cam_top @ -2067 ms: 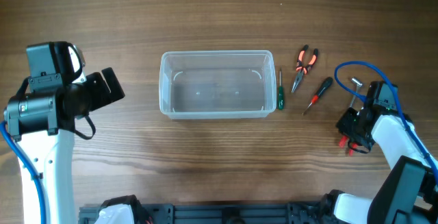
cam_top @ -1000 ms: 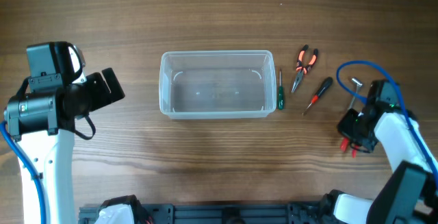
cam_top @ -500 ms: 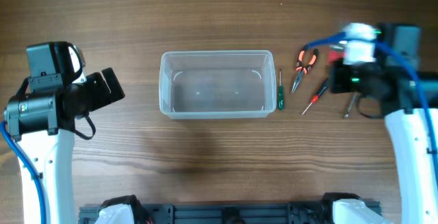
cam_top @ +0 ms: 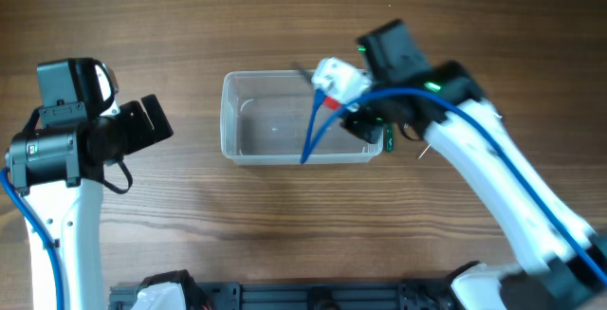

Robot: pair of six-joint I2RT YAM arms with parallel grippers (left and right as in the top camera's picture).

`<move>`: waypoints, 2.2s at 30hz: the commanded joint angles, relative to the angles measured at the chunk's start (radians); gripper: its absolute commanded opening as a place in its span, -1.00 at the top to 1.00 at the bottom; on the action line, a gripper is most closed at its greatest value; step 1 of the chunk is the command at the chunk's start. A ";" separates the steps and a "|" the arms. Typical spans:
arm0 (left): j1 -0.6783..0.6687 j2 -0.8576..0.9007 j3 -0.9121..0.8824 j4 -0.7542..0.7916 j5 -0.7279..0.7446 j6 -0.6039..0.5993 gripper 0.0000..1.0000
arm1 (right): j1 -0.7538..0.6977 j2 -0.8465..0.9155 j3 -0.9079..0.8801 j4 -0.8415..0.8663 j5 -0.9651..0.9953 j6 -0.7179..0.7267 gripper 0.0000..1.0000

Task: Pack container
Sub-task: 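Carry the red cutters with the right gripper into the container and release, then move the right gripper to the orange-black pliers and grasp them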

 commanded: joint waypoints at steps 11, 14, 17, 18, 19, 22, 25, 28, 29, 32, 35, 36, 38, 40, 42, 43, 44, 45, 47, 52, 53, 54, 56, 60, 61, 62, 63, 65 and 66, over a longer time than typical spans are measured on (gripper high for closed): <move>0.005 0.002 0.014 -0.002 0.001 -0.017 -1.00 | 0.016 0.317 0.016 0.156 -0.142 -0.170 0.91; 0.005 0.002 0.014 -0.002 0.001 -0.017 -0.99 | 0.016 0.379 0.016 0.174 -0.141 -0.137 0.91; 0.005 0.002 0.014 -0.002 0.001 -0.017 -0.99 | 0.016 0.429 0.016 0.179 -0.141 -0.116 0.91; 0.005 0.002 0.014 -0.002 0.001 -0.017 -1.00 | 0.016 0.438 0.016 0.179 -0.141 -0.111 0.90; 0.005 0.002 0.014 -0.002 0.001 -0.017 -1.00 | 0.016 0.443 0.016 0.180 -0.141 -0.105 0.85; 0.005 0.002 0.014 -0.002 0.001 -0.017 -1.00 | 0.016 0.448 0.016 0.191 -0.140 -0.071 0.51; 0.005 0.002 0.014 -0.002 0.002 -0.017 -1.00 | 0.016 0.448 0.016 0.194 -0.140 -0.064 0.34; 0.005 0.002 0.014 -0.003 0.001 -0.017 -0.99 | 0.016 0.447 0.016 0.196 -0.129 -0.013 -0.01; 0.005 0.002 0.014 -0.003 0.001 -0.017 -1.00 | 0.016 0.443 0.016 0.199 -0.121 0.018 -0.06; 0.005 0.002 0.014 -0.002 0.001 -0.017 -1.00 | 0.016 0.407 0.034 0.189 -0.084 0.124 -0.19; 0.005 0.002 0.014 -0.002 0.001 -0.017 -1.00 | 0.016 0.317 0.082 0.157 -0.029 0.234 -0.28; 0.005 0.002 0.014 -0.002 0.001 -0.017 -1.00 | 0.016 0.286 0.100 0.143 -0.013 0.266 -0.33; 0.005 0.002 0.014 -0.002 0.001 -0.017 -1.00 | 0.005 0.162 0.176 0.083 0.006 0.351 -0.94; 0.005 0.002 0.014 -0.002 0.001 -0.017 -1.00 | -0.016 0.058 0.209 0.089 0.008 0.406 -0.99; 0.005 0.002 0.014 -0.002 0.001 -0.017 -1.00 | -0.055 -0.033 0.214 0.144 0.067 0.557 -0.99; 0.005 0.002 0.014 -0.002 0.001 -0.017 -1.00 | -0.082 -0.066 0.214 0.166 0.106 0.651 -0.99; 0.005 0.002 0.014 -0.002 0.001 -0.017 -1.00 | -0.116 -0.093 0.214 0.176 0.141 0.746 -0.99; 0.005 0.002 0.014 -0.002 0.001 -0.017 -1.00 | -0.155 -0.109 0.214 0.175 0.174 0.845 -0.99; 0.005 0.002 0.014 -0.002 0.001 -0.017 -1.00 | -0.242 -0.115 0.214 0.136 0.209 1.040 -0.98; 0.005 0.002 0.014 -0.003 0.002 -0.017 -1.00 | -0.470 0.017 0.213 -0.010 0.146 1.283 -0.99; 0.005 0.002 0.014 -0.002 0.002 -0.017 -1.00 | -0.498 0.056 0.213 -0.020 0.117 1.287 -0.99; 0.005 0.002 0.014 -0.002 0.001 -0.017 -1.00 | -0.520 0.098 0.213 -0.028 0.093 1.294 -0.99; 0.005 0.002 0.014 -0.002 0.002 -0.017 -0.99 | -0.551 0.179 0.213 -0.035 0.046 1.293 -1.00; 0.005 0.002 0.014 -0.003 0.002 -0.017 -0.99 | -0.573 0.329 0.213 -0.037 0.024 1.276 -0.99; 0.005 0.002 0.014 -0.003 0.002 -0.017 -1.00 | -0.573 0.361 0.213 -0.037 0.026 1.264 -0.99; 0.005 0.002 0.014 -0.003 0.002 -0.017 -1.00 | -0.573 0.383 0.213 -0.038 0.027 1.257 -1.00; 0.005 0.002 0.014 -0.003 0.002 -0.017 -1.00 | -0.573 0.416 0.213 -0.038 0.025 1.242 -1.00; 0.005 0.002 0.014 -0.003 0.001 -0.017 -1.00 | -0.573 0.461 0.213 -0.042 0.029 1.239 -0.99; 0.005 0.002 0.013 -0.003 0.001 -0.017 -1.00 | -0.573 0.479 0.213 -0.041 0.029 1.240 -0.99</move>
